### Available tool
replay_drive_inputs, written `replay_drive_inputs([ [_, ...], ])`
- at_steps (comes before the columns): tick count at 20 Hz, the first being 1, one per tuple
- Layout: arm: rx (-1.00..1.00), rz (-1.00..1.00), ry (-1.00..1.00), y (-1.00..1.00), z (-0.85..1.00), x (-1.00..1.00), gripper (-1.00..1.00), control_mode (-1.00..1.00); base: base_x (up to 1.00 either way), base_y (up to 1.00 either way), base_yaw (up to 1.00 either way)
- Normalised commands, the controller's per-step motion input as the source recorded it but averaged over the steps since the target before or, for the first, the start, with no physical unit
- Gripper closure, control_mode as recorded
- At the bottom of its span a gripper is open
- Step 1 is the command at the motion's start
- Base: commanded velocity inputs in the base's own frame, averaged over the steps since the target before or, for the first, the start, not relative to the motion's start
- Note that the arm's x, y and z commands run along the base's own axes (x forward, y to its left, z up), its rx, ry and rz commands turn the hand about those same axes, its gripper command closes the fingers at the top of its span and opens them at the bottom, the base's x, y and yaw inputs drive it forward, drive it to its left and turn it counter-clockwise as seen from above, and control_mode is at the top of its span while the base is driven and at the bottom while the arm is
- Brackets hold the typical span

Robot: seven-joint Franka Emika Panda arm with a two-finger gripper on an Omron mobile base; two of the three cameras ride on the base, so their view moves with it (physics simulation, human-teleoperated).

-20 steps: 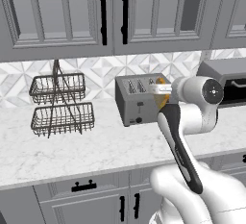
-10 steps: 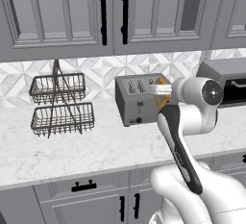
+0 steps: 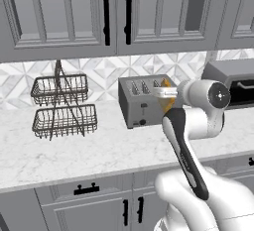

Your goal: Start the toaster. Once the lever pops up, take the bread to the plate on the dining counter.

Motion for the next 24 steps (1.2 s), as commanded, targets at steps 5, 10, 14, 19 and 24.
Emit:
replay_drive_inputs([
  [5, 0.00, 0.00, 0.00, 0.00, 0.00, 0.00, 1.00, 1.00, -0.57, 0.00, 0.04],
  [10, 0.00, 0.00, 0.00, 0.00, 0.00, 0.00, 1.00, 1.00, -0.71, -0.09, 0.72],
  [14, 0.00, 0.00, 0.00, 0.00, 0.00, 0.00, 1.00, 1.00, -0.23, -0.03, 1.00],
  [19, 0.00, 0.00, 0.00, 0.00, 0.00, 0.00, 1.00, 1.00, -0.12, 0.00, 1.00],
  [24, 0.00, 0.00, 0.00, 0.00, 0.00, 0.00, 1.00, 1.00, -0.12, 0.00, 1.00],
])
